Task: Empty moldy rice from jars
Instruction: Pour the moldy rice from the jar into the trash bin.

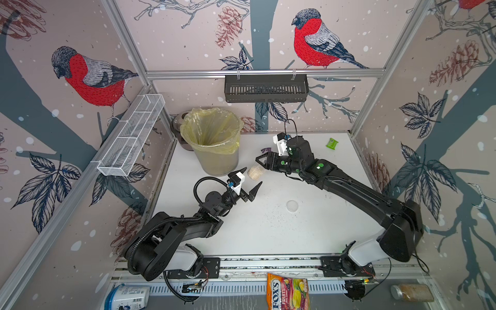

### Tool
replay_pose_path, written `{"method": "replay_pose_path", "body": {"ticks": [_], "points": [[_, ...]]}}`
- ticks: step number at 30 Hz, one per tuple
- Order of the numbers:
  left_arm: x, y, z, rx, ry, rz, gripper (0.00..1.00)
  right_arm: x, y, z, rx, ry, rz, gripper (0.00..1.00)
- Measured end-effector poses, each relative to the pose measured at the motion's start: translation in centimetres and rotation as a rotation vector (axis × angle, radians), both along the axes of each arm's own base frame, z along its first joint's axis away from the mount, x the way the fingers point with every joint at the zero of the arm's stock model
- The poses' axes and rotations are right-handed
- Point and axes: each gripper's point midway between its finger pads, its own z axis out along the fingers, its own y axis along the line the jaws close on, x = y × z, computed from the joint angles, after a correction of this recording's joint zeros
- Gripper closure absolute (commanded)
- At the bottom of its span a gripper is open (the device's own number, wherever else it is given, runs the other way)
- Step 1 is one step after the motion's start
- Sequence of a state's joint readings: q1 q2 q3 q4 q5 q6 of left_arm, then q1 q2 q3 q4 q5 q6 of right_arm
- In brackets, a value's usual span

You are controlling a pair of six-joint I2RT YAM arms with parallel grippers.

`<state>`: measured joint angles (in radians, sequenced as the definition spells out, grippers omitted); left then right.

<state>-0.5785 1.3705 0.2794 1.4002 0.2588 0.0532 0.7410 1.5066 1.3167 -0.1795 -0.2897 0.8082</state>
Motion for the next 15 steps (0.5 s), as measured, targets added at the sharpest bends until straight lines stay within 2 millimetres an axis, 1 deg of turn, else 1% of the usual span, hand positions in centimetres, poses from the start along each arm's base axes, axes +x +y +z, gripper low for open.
{"method": "replay_pose_path", "body": {"ticks": [4,6,9,12,15], "points": [[0.29,0.15,-0.22,-0.014,0.018,-0.005,0.15,-0.08,0.10,0.02,0.001,0.000,0.003,0.71],[0.18,0.00,-0.12,-0.016,0.014,-0.020,0.18,-0.14,0.13,0.00,0.000,0.000,0.003,0.71],[0.08,-0.27,0.31,-0.024,0.005,-0.041,0.20,-0.27,0.11,0.14,0.002,-0.003,0.004,0.71],[0.05,-0.37,0.24,-0.027,0.012,-0.050,0.24,-0.38,0.08,0.34,0.005,-0.007,0.004,0.71],[-0.20,-0.60,0.31,-0.026,0.009,-0.070,0.26,-0.52,0.16,0.25,0.005,-0.003,0.007,0.71]]}}
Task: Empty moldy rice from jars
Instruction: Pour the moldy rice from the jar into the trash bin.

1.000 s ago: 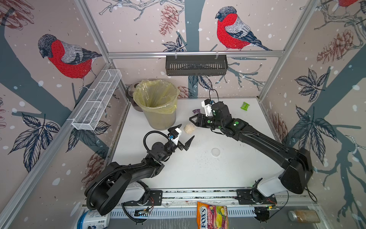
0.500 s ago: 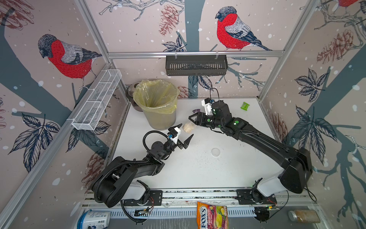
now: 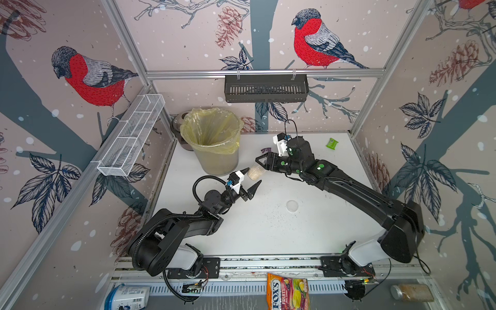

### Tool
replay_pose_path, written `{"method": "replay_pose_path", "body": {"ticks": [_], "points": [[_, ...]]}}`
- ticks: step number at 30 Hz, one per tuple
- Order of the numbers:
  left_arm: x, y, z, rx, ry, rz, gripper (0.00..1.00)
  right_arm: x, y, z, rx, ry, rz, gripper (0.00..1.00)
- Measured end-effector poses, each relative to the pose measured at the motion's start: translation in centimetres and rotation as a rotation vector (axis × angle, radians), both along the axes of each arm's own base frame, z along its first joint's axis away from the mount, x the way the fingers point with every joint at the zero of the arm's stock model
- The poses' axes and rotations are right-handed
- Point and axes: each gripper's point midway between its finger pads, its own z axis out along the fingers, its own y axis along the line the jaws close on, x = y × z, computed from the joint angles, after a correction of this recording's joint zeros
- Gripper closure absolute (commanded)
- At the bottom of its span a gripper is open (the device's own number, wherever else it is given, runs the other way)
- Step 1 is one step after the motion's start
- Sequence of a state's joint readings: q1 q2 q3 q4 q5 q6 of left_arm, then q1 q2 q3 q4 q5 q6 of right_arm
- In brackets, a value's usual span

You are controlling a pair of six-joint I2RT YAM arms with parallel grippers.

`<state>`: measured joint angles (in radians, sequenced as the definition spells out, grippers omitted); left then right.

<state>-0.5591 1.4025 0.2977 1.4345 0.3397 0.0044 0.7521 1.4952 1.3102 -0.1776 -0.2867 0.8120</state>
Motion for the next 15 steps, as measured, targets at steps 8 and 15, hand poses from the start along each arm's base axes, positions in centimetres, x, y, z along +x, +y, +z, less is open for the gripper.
{"method": "replay_pose_path", "body": {"ticks": [8,15], "points": [[0.05,0.02,0.06,-0.007,0.007,-0.013,0.34,-0.23,0.13,0.08,0.001,-0.001,0.005,0.71],[0.24,0.12,0.25,-0.020,0.008,-0.015,0.38,-0.42,0.37,0.34,0.004,-0.006,0.010,0.71]]}}
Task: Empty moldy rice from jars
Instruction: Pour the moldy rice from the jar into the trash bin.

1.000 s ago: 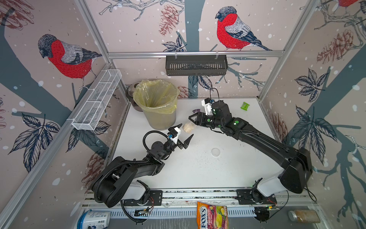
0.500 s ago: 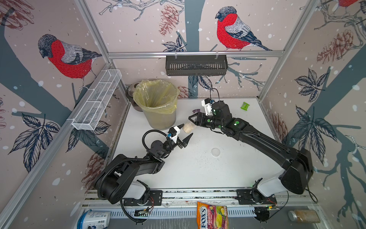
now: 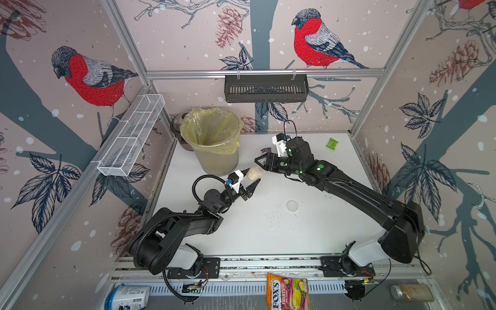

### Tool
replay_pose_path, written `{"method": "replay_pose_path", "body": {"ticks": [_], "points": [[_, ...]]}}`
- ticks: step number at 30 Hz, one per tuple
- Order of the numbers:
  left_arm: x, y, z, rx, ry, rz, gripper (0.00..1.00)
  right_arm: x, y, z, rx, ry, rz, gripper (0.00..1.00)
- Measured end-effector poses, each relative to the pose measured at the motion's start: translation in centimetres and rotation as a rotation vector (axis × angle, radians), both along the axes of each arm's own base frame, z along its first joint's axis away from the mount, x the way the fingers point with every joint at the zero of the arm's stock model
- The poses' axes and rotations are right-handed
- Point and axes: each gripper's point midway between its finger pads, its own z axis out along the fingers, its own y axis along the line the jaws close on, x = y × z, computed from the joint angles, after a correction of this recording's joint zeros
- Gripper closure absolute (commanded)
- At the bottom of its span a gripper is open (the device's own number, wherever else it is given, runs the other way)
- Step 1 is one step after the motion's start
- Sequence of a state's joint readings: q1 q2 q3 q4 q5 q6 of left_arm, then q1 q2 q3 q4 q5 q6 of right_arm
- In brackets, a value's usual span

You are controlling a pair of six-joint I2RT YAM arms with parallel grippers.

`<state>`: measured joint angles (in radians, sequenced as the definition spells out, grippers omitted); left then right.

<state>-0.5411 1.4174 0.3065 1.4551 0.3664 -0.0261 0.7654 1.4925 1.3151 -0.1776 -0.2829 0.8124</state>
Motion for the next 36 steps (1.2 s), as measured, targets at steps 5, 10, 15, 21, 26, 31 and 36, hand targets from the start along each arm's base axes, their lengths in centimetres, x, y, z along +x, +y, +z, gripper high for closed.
{"method": "replay_pose_path", "body": {"ticks": [5,10,15,21,26,31,36], "points": [[0.07,0.13,0.08,-0.008,0.003,-0.003,0.38,-0.21,0.18,0.00,0.000,0.000,0.006,0.71],[-0.03,0.14,0.23,-0.019,0.004,-0.017,0.40,-0.21,0.18,-0.01,0.000,0.001,0.005,0.71],[-0.03,0.14,0.22,-0.023,0.010,-0.020,0.42,-0.14,0.12,-0.01,0.001,0.003,0.002,0.71],[-0.04,0.14,0.20,-0.023,0.012,-0.021,0.53,0.02,-0.01,-0.11,0.004,0.007,-0.003,0.71],[-0.06,0.22,0.22,-0.024,0.016,-0.028,0.65,0.08,0.00,-0.20,0.013,0.017,-0.008,0.70],[-0.01,0.44,0.38,-0.023,0.014,-0.025,0.76,0.13,0.14,-0.05,0.021,0.015,-0.005,0.68],[0.23,0.57,0.30,-0.018,0.021,-0.019,0.87,0.40,0.39,-0.16,0.022,0.016,-0.003,0.64]]}}
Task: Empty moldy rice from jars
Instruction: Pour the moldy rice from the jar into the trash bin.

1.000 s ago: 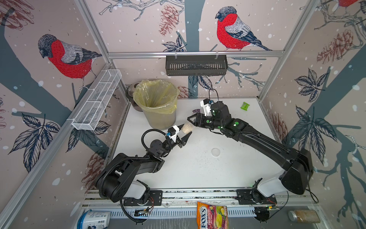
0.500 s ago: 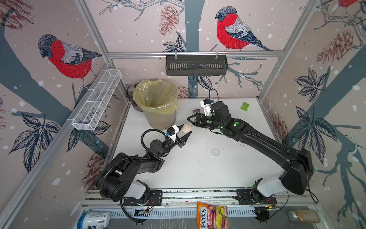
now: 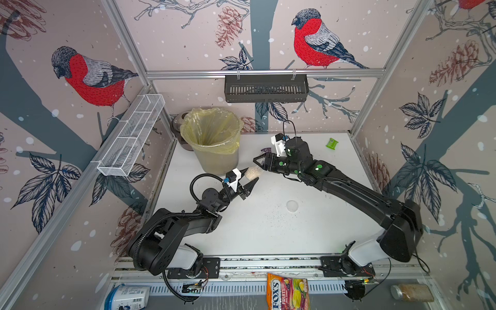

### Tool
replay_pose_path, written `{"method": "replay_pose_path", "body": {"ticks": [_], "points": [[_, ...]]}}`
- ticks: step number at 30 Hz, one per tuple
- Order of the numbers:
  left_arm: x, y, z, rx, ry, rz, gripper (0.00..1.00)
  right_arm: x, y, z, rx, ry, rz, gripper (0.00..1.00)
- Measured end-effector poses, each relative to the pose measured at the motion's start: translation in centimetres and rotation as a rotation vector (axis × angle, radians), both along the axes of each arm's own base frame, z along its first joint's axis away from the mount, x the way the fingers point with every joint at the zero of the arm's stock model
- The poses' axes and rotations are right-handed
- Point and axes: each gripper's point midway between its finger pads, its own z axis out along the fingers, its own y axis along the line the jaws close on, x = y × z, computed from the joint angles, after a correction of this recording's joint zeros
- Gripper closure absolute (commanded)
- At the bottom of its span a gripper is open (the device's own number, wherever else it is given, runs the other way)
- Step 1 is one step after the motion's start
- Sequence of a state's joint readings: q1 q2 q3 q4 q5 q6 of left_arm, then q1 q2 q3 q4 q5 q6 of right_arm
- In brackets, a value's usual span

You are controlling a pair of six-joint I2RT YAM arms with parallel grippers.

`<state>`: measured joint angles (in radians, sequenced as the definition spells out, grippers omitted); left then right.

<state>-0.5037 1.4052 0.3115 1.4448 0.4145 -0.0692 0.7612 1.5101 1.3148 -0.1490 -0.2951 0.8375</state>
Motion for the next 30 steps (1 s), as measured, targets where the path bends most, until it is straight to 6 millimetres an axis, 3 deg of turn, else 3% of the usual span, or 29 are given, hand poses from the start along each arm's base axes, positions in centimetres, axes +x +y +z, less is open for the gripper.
{"method": "replay_pose_path", "body": {"ticks": [3,14,20,30], "points": [[0.1,0.0,0.1,0.002,0.003,0.003,0.89,0.1,0.1,0.1,0.004,-0.002,0.003,0.58],[0.3,0.4,0.7,0.000,-0.012,0.015,1.00,0.3,0.7,0.8,0.010,-0.016,0.022,0.52],[0.4,0.5,0.7,0.002,-0.008,0.020,1.00,0.3,0.9,0.8,0.011,-0.019,0.028,0.38],[0.3,0.6,1.2,-0.007,-0.011,0.017,1.00,0.4,1.5,1.0,0.013,-0.032,0.039,0.30]]}}
